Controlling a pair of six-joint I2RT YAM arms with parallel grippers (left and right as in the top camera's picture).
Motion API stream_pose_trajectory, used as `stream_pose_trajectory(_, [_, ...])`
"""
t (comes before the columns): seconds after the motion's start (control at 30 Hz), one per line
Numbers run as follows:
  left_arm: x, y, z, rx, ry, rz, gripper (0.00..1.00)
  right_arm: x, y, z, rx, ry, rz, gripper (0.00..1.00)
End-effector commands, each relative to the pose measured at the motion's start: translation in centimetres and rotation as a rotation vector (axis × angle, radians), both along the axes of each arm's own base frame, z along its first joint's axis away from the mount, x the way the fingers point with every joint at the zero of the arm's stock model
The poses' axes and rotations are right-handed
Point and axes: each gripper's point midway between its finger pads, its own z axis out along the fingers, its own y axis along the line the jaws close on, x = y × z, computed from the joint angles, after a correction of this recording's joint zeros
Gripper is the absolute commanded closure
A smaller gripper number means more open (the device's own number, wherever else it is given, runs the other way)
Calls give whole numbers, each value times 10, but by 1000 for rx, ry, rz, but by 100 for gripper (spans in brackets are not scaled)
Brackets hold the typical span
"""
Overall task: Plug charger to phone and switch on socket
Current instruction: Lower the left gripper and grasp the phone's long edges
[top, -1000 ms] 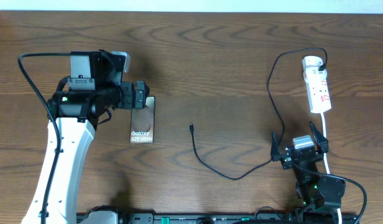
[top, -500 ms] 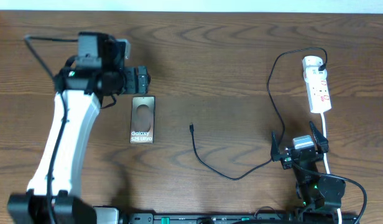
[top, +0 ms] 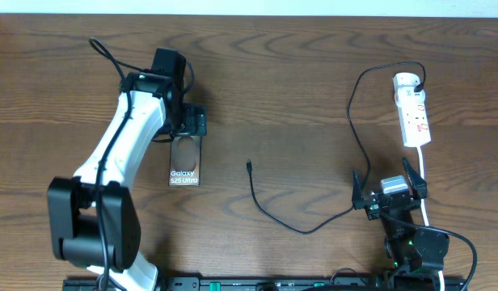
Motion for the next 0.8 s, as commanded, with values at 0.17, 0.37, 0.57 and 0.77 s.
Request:
stream_pose_trajectory(0.17, [-19, 10, -35, 25, 65, 101, 2, 0, -2, -2, 10, 8, -12, 1])
stream_pose_trajectory(0.37, [-20, -3, -45, -44, 62, 91, 2, 0, -2, -3, 10, 8, -12, 1])
stream_pose_trajectory(0.57, [-23, -2, -60, -46, 50, 91, 2, 0, -2, -3, 10, 8, -12, 1])
stream_pose_trajectory(0.77, [-25, -3, -70, -50, 37, 88, 2, 0, -2, -3, 10, 8, -12, 1])
